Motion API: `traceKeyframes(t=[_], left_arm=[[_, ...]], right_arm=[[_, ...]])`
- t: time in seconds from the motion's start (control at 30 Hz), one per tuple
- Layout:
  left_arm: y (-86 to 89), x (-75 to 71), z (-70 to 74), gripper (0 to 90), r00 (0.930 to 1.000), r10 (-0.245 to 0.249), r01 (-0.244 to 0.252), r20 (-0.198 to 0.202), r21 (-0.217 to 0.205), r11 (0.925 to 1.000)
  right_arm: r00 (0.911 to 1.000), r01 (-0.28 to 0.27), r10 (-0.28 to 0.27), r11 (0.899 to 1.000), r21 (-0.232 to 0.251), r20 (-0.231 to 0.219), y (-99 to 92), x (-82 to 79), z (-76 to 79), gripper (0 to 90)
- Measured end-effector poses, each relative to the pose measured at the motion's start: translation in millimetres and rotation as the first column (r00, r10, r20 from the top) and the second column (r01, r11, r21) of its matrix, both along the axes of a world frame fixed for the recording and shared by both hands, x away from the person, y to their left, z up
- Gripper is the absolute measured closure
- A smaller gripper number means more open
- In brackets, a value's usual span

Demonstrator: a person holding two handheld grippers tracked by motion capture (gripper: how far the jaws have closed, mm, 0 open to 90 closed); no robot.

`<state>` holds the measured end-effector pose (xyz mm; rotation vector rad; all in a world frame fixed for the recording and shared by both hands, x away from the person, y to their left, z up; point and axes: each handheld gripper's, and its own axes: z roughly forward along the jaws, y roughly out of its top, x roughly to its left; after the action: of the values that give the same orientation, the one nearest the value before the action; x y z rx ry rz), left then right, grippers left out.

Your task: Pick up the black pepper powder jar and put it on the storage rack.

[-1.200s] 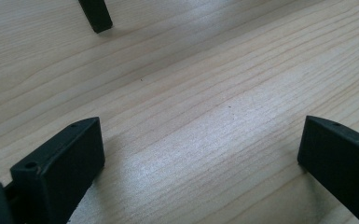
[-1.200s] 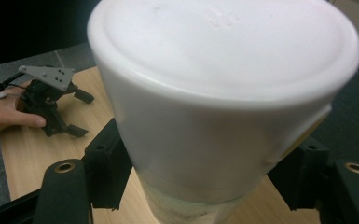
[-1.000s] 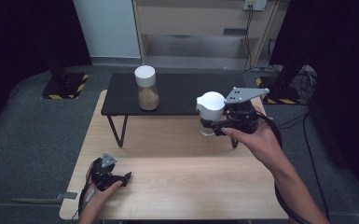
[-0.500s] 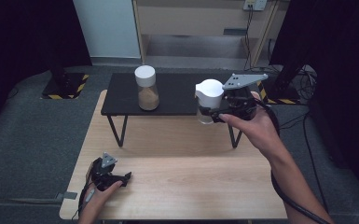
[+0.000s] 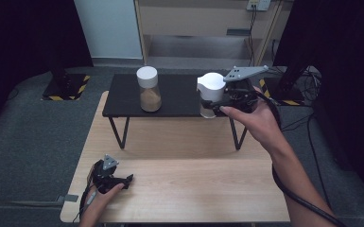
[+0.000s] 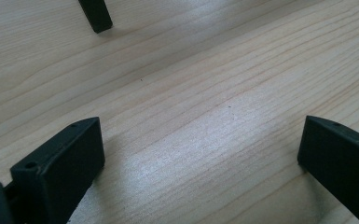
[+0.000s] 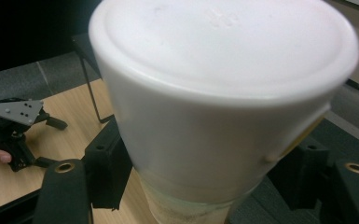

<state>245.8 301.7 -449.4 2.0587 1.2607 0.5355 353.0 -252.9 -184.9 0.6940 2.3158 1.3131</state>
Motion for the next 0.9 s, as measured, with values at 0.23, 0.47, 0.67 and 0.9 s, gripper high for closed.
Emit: traceKeyframes(t=[0.23, 0.47, 0.67, 0.9], left_arm=[[0.1, 0.1, -0.1, 0.0, 1.0, -0.001, 0.001, 0.0, -0.001, 1.0], [0.2, 0.1, -0.1, 0.0, 1.0, -0.001, 0.001, 0.0, -0.001, 1.0], [0.1, 0.1, 0.0, 0.0, 1.0, -0.001, 0.001, 0.001, 0.001, 1.0], [0.3, 0.3, 0.0, 0.0, 1.0, -0.002, 0.002, 0.001, 0.0, 1.0]], right_arm=[[0.9999, 0.015, -0.015, 1.0, 0.007, -0.006, 1.8, 10.1, -1.3, 31.6], [0.9996, 0.023, -0.023, 1.0, 0.018, -0.017, 4.4, 22.7, -7.3, 31.5], [0.9989, 0.04, -0.039, 0.999, 0.03, -0.027, 6.1, 34.0, -15.6, 31.5], [0.9973, 0.066, -0.064, 0.997, 0.033, -0.036, 7.2, 43.7, -23.9, 31.5]])
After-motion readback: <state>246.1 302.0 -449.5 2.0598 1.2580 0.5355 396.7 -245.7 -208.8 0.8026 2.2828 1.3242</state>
